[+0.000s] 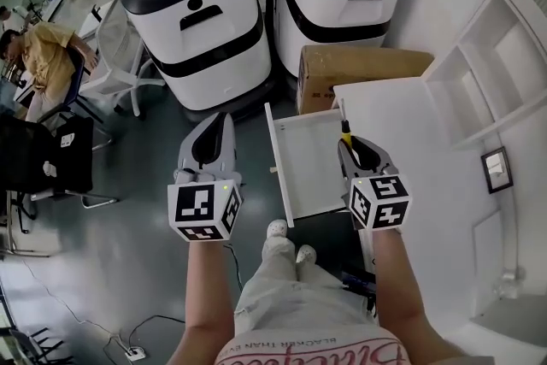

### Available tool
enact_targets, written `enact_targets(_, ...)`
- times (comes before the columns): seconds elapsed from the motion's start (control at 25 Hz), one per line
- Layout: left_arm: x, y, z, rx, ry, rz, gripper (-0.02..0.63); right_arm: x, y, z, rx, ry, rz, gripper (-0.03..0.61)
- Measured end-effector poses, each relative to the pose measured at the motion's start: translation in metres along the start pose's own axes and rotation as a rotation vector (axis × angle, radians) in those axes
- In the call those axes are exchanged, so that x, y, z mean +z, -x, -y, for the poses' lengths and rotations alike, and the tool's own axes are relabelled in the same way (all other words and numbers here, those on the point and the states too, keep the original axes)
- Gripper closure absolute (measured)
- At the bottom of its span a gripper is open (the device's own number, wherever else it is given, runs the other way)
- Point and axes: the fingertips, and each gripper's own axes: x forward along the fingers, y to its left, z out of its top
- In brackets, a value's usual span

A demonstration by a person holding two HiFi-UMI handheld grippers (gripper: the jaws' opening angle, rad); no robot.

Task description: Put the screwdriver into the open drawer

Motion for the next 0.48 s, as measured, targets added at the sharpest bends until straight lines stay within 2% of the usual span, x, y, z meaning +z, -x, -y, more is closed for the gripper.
enact_targets(0.48, -0.028, -0.054, -0.014, -0.074, 0.017, -0.061, 0.603, -0.086, -0.067, 0.009, -0.01, -0.128, -0.247, 0.499)
